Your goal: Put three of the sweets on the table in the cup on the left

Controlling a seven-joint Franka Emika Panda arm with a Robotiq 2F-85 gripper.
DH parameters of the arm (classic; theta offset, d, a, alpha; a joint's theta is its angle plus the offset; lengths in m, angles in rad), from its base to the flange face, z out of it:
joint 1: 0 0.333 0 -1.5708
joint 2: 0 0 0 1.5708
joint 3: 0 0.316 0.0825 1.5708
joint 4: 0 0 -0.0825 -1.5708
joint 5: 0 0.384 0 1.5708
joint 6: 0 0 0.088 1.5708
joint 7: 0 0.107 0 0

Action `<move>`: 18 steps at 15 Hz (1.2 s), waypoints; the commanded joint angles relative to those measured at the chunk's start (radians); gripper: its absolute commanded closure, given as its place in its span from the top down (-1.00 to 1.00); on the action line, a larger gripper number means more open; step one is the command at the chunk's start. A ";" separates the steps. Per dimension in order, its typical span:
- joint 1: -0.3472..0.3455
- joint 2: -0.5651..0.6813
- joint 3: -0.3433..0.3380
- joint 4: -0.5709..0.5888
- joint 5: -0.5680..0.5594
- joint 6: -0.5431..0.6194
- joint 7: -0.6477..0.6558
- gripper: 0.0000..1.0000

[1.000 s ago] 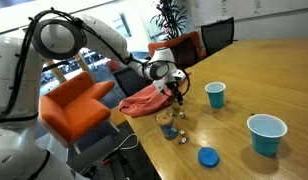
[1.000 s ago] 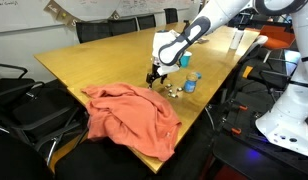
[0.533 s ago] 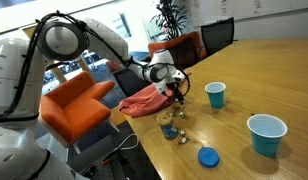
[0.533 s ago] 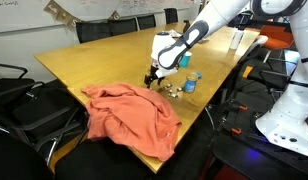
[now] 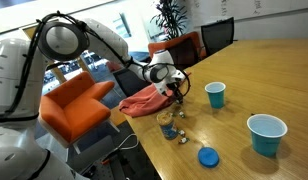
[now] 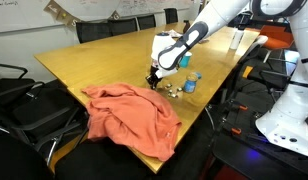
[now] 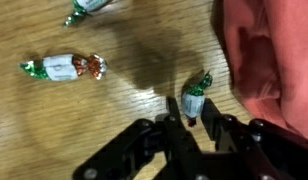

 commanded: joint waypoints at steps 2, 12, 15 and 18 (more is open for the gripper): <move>0.023 0.002 -0.022 0.001 -0.016 0.017 0.021 -1.00; -0.022 -0.124 -0.114 0.054 0.008 0.069 0.127 -0.93; -0.017 -0.104 -0.190 0.101 -0.024 0.113 0.208 -0.93; -0.003 -0.077 -0.260 0.124 -0.070 0.138 0.288 -0.93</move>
